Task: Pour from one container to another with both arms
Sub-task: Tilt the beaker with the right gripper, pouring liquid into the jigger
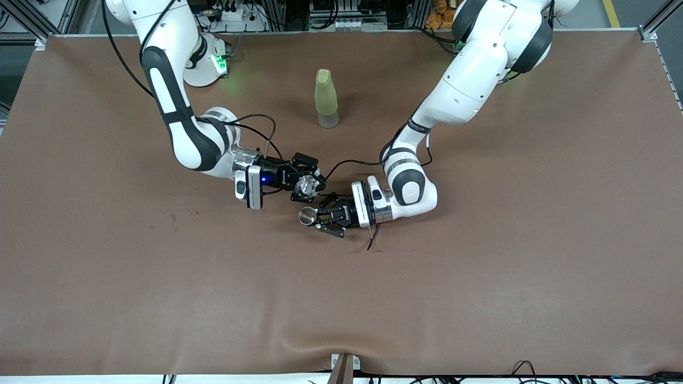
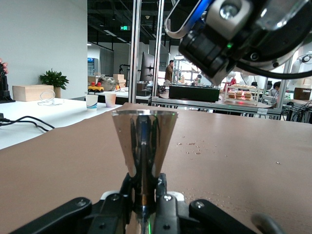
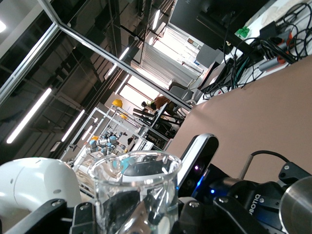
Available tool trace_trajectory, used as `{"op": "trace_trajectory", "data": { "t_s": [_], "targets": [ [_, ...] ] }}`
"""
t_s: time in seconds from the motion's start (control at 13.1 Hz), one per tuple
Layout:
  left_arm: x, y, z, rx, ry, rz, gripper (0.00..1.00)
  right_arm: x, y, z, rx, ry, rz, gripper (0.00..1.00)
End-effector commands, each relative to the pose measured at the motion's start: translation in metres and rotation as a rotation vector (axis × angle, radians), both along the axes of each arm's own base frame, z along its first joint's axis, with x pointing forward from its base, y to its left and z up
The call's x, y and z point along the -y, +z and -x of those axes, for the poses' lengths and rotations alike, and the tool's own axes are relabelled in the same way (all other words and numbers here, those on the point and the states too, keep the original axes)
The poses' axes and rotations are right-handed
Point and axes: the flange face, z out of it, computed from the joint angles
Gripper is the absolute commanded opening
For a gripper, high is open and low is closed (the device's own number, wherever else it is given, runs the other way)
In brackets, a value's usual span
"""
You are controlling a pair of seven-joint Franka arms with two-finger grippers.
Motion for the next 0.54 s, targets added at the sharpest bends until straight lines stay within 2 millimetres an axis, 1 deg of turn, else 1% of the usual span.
{"op": "trace_trajectory", "data": {
  "t_s": [0.0,0.31,0.46],
  "targets": [
    [0.0012,0.0058,0.0040,0.015,0.004,0.005,0.00,-0.0048,0.0077,0.0011,-0.060,-0.012,-0.033,0.00],
    [-0.0018,0.0001,0.0110,0.030,-0.023,0.040,0.00,-0.0056,0.0070,0.0019,-0.100,-0.013,-0.037,0.00],
    [-0.0028,0.0002,0.0101,0.031,-0.021,0.041,0.00,-0.0070,0.0068,0.0028,-0.144,-0.010,-0.047,0.00]
  ]
}}
